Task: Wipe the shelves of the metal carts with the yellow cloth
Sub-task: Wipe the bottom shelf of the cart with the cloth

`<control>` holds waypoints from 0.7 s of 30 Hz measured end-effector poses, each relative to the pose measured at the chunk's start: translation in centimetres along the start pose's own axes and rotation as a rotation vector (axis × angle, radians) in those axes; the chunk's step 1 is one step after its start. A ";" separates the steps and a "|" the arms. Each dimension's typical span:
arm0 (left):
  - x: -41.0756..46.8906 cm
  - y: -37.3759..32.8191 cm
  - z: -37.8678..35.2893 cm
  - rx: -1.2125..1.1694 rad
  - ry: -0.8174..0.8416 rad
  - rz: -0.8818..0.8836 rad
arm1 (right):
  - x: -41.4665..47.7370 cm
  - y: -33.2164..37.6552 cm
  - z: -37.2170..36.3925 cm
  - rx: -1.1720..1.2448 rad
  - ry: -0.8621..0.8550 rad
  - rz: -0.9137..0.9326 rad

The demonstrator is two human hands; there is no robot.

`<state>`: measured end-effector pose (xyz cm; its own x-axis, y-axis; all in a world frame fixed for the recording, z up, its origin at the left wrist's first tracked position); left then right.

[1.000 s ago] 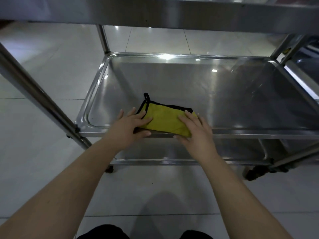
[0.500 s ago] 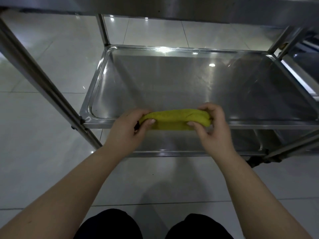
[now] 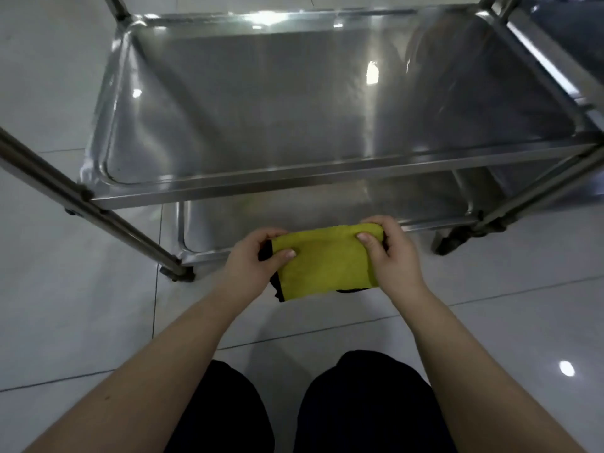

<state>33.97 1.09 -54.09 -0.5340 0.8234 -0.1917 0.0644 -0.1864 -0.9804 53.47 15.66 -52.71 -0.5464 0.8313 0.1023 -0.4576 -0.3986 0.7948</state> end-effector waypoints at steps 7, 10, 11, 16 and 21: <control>2.1 4.8 -2.7 -0.029 0.104 0.183 | -1.0 -6.0 -0.7 -0.035 -0.050 -0.014; 3.4 6.8 -4.0 -0.049 0.053 0.193 | -1.0 -9.1 -1.4 0.076 -0.076 -0.098; 3.9 7.5 -4.5 -0.023 0.054 0.179 | -0.9 -10.0 -1.7 0.082 -0.086 -0.119; 7.0 11.7 -7.5 0.190 0.034 0.135 | 2.7 -14.8 -3.6 -0.102 -0.060 -0.137; 11.1 14.9 -9.7 0.401 -0.036 0.082 | 10.4 -17.7 -5.4 -0.349 0.088 -0.054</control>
<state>37.16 12.62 -71.27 -0.5707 0.7789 -0.2600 -0.2216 -0.4509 -0.8646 52.10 29.23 -68.92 -0.5662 0.8243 0.0016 -0.6911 -0.4758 0.5440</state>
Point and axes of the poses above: each hand's wrist, its own x-axis towards the middle knuckle, its own z-axis out of the back of the hand, y = z × x, the point moved 2 cm from there along x, towards the middle knuckle, and after that the axes turned 12 degrees about -x, right-handed, at the moved point
